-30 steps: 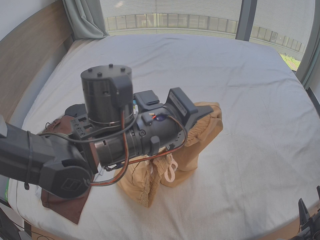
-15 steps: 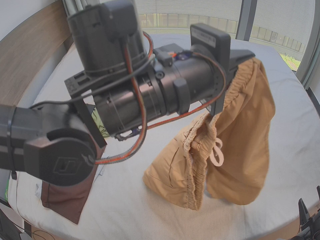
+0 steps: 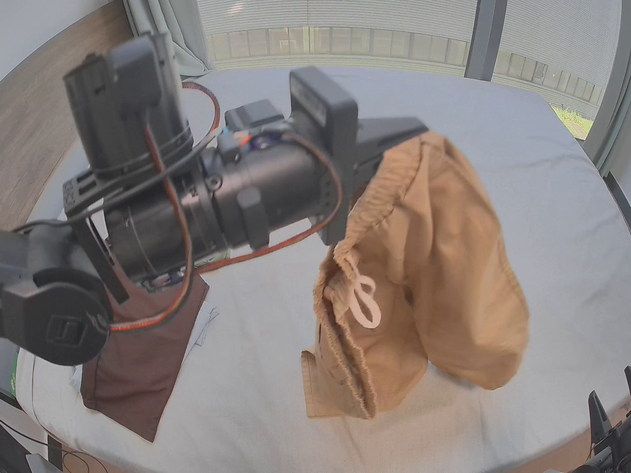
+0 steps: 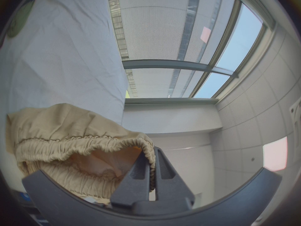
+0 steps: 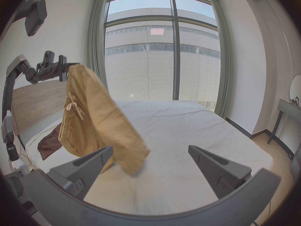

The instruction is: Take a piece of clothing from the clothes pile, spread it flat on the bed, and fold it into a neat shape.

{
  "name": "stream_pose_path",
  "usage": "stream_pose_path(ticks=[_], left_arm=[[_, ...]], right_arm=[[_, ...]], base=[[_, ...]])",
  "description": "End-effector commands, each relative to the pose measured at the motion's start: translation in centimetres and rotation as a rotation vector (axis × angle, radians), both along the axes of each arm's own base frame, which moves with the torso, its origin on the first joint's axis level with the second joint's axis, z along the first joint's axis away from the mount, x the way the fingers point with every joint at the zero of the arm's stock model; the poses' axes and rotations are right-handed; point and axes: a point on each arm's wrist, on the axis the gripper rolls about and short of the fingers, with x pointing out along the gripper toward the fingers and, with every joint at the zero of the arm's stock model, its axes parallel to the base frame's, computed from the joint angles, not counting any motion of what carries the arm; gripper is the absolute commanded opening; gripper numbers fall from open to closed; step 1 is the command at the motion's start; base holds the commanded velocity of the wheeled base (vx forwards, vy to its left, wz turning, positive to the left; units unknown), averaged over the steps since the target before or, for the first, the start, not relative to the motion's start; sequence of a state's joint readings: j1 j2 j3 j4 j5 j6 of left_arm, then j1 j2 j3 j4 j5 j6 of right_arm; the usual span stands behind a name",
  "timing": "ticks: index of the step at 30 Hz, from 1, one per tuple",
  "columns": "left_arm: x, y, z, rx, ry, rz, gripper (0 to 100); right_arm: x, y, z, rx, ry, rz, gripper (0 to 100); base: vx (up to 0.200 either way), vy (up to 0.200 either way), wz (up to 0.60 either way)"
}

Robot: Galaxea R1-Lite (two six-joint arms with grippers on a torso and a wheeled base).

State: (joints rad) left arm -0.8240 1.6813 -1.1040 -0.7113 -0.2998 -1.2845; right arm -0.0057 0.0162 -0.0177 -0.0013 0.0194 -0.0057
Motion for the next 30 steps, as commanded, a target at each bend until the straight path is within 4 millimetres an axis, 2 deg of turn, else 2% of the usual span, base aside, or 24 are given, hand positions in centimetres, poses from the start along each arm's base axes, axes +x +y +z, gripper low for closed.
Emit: stream_pose_path(ticks=[1, 2, 4, 14, 20, 22, 30], left_arm=[[-0.3, 2.7, -3.3, 0.148, -0.066, 0.041, 0], [0.2, 2.9, -5.4, 0.216, -0.094, 0.054, 0], [0.7, 3.0, -7.0, 0.25, -0.115, 0.067, 0], [2.9, 4.7, -12.0, 0.276, -0.116, 0.163, 0], [3.5, 5.7, -13.3, 0.293, -0.138, 0.205, 0], [3.8, 6.6, -14.5, 0.306, -0.152, 0.234, 0], [4.0, 7.0, -16.1, 0.285, -0.209, 0.343, 0]], right_arm=[[0.0, 0.0, -0.5, 0.0, 0.003, 0.0, 100], [0.0, 0.0, -0.5, 0.0, 0.003, 0.0, 100], [0.0, 0.0, -0.5, 0.0, 0.003, 0.0, 100], [0.0, 0.0, -0.5, 0.0, 0.003, 0.0, 100], [0.0, 0.0, -0.5, 0.0, 0.003, 0.0, 100], [0.0, 0.0, -0.5, 0.0, 0.003, 0.0, 100], [0.0, 0.0, -0.5, 0.0, 0.003, 0.0, 100]], base=[[0.0, 0.0, 0.0], [0.0, 0.0, 0.0], [0.0, 0.0, 0.0], [0.0, 0.0, 0.0], [0.0, 0.0, 0.0], [0.0, 0.0, 0.0], [0.0, 0.0, 0.0]])
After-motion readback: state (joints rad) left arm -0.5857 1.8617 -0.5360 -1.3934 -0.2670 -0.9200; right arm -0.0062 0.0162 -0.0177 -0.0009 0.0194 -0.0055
